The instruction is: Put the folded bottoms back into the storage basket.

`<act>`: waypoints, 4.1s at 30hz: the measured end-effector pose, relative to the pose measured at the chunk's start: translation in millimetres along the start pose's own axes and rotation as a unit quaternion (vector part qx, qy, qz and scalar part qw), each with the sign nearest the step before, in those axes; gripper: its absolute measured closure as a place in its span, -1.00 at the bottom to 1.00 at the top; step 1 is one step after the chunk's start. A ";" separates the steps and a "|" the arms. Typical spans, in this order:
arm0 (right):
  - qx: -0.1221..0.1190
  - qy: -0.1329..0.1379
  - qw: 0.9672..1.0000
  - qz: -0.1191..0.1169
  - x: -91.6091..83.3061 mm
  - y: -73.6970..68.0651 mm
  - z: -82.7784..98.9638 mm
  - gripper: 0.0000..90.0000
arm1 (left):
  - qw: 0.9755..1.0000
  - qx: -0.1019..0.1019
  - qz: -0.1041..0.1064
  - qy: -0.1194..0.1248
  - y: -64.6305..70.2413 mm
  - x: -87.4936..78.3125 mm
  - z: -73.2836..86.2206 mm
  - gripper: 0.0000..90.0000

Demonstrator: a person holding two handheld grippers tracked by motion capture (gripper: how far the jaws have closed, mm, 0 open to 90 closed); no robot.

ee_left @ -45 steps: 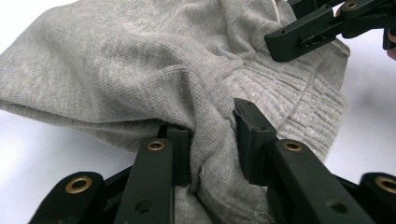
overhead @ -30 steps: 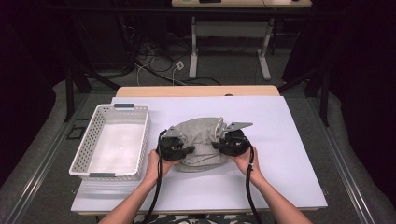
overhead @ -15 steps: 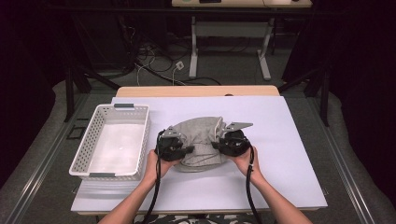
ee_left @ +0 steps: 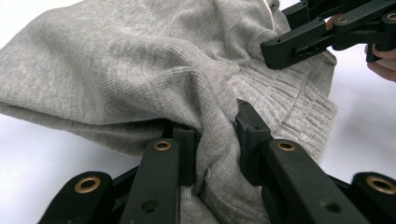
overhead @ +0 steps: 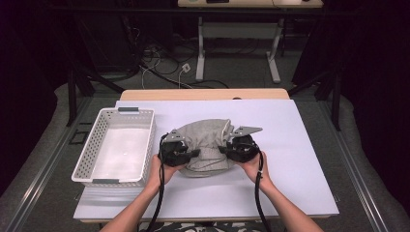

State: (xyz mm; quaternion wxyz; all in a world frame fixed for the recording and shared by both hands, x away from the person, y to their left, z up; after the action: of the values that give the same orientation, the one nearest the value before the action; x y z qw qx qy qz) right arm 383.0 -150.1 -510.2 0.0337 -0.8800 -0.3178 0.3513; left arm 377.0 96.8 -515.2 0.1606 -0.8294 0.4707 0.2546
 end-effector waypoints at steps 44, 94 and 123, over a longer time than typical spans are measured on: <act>-0.007 0.038 0.999 -0.026 -9.0 -21.5 -11.7 0.62 | 0.999 -0.009 -0.010 0.035 -4.2 -35.1 -5.6 0.66; -0.013 0.050 0.998 -0.044 3.3 -42.1 -28.5 0.62 | 0.998 -0.010 -0.032 0.044 -17.4 -65.3 -6.7 0.67; -0.015 0.059 0.997 -0.050 13.0 -53.3 -39.1 0.62 | 0.998 -0.010 -0.046 0.044 -26.7 -81.7 -7.5 0.68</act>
State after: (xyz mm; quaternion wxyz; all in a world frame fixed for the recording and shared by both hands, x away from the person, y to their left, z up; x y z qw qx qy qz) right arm 386.6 -93.6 -473.5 0.0565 -0.8823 -0.3646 0.2922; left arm 367.1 163.5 -461.5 0.1434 -0.8619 0.4363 0.2150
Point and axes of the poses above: each handheld gripper's, and its own axes: x roughly forward along the jaws, z roughly out of its underside, y roughly to its right, the point moved 1 cm from there along x, roughly forward along the jaws, and after that the axes turned 15 degrees about x, right-handed, at the moved point
